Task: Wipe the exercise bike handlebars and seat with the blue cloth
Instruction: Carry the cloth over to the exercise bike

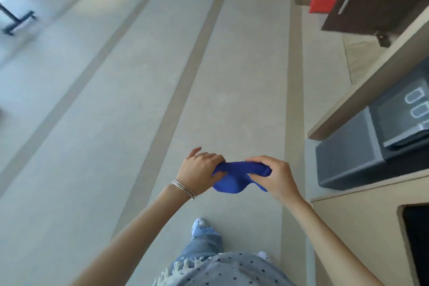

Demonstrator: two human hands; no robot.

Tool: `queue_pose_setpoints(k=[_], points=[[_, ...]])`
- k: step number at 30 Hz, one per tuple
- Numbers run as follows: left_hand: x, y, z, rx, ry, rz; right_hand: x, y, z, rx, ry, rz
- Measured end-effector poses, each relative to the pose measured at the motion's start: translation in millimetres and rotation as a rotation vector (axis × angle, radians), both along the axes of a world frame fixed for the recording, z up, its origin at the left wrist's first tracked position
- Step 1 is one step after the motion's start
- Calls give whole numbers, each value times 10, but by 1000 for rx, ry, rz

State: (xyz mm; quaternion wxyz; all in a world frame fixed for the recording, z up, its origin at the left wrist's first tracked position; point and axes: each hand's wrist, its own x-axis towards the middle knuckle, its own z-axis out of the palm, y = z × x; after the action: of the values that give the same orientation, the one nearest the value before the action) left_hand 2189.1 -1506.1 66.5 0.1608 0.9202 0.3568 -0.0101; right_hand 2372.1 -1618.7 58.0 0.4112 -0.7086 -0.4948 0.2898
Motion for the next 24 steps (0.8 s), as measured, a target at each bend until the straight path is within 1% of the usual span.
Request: queue_pose_setpoints(k=[6, 13, 20, 24], points=[[-991, 538, -70, 66, 10, 109, -647, 831, 59, 13, -57, 149], [-1976, 787, -257, 67, 102, 403, -1170, 1590, 76, -10, -99, 317], [-2323, 1040, -418, 55, 99, 606, -1555, 2370, -46, -117, -100, 495], [-2422, 1430, -493, 41, 103, 679, -1691, 2949, -102, -213, -2, 572]])
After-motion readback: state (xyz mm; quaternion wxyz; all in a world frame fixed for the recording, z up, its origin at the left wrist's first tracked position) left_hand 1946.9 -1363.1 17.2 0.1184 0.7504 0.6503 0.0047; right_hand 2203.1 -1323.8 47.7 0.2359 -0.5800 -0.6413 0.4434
